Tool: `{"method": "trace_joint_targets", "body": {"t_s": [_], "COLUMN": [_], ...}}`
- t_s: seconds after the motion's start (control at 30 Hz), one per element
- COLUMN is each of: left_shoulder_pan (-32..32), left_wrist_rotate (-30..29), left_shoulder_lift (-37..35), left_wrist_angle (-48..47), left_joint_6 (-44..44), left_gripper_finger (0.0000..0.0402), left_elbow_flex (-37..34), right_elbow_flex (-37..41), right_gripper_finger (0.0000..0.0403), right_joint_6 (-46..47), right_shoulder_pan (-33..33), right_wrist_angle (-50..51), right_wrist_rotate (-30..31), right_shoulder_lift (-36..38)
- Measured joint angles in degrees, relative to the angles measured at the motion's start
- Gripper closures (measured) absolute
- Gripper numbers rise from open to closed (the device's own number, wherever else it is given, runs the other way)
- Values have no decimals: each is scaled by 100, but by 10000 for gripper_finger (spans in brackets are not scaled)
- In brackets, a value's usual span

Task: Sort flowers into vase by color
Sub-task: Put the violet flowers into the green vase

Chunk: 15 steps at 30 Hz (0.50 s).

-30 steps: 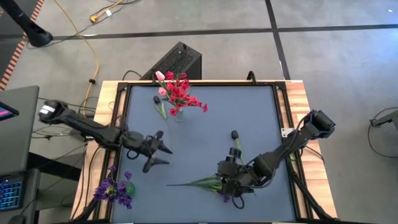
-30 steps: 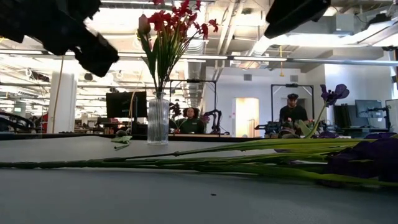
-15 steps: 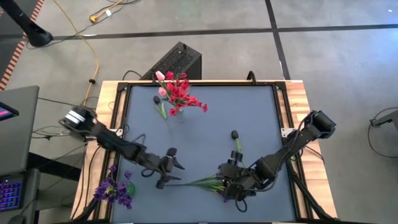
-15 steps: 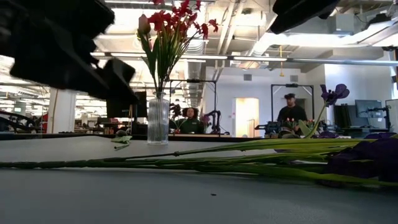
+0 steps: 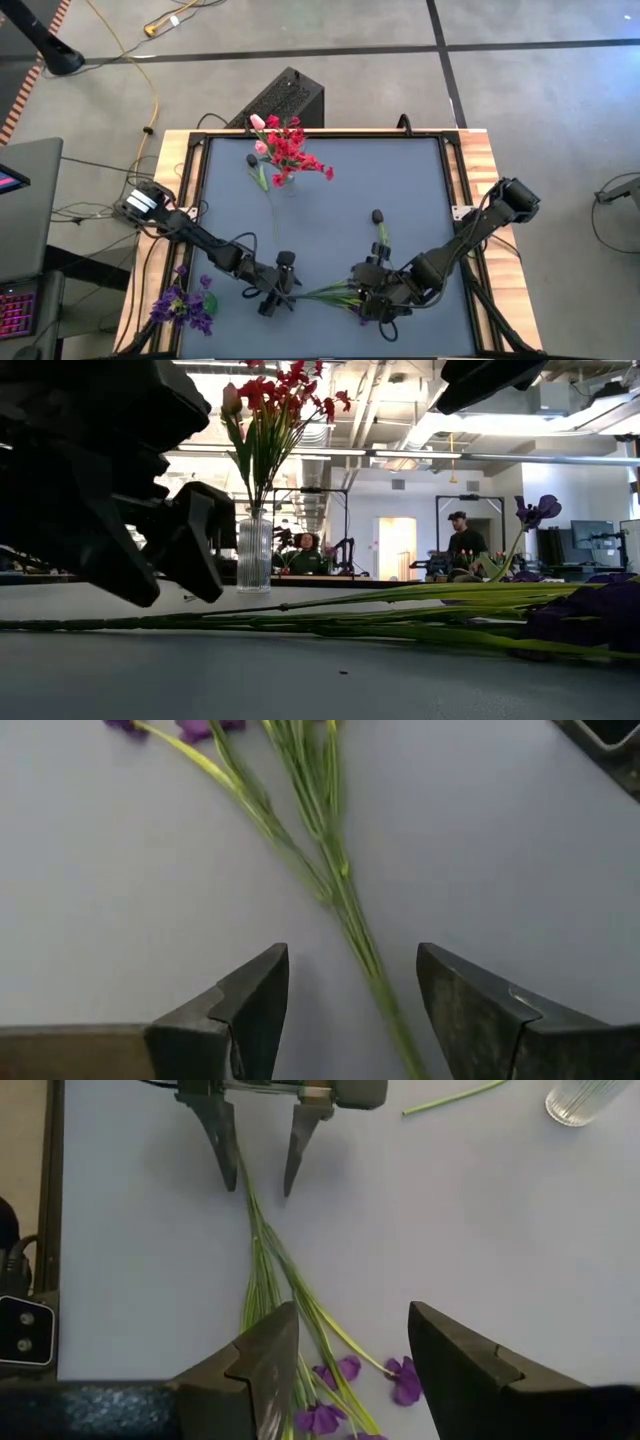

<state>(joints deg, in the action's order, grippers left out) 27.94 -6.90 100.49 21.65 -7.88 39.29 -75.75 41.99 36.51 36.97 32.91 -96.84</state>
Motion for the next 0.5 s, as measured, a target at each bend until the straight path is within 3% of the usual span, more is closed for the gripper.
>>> {"method": "trace_joint_targets", "body": {"t_s": [0.37,0.5], "left_shoulder_pan": [99,148], "left_wrist_rotate": [-85,-60], "left_shoulder_lift": [-4,-12], "left_wrist_angle": [-584,-736], "left_joint_6": [-271,-397], "left_gripper_finger": [194,219], "left_elbow_flex": [0,5], "right_elbow_flex": [221,221], "right_gripper_finger": [188,188], "right_joint_6": [5,2], "right_shoulder_pan": [0,0], "right_wrist_angle": [44,15], "right_wrist_rotate": [4,7], "right_shoulder_lift": [2,2]}}
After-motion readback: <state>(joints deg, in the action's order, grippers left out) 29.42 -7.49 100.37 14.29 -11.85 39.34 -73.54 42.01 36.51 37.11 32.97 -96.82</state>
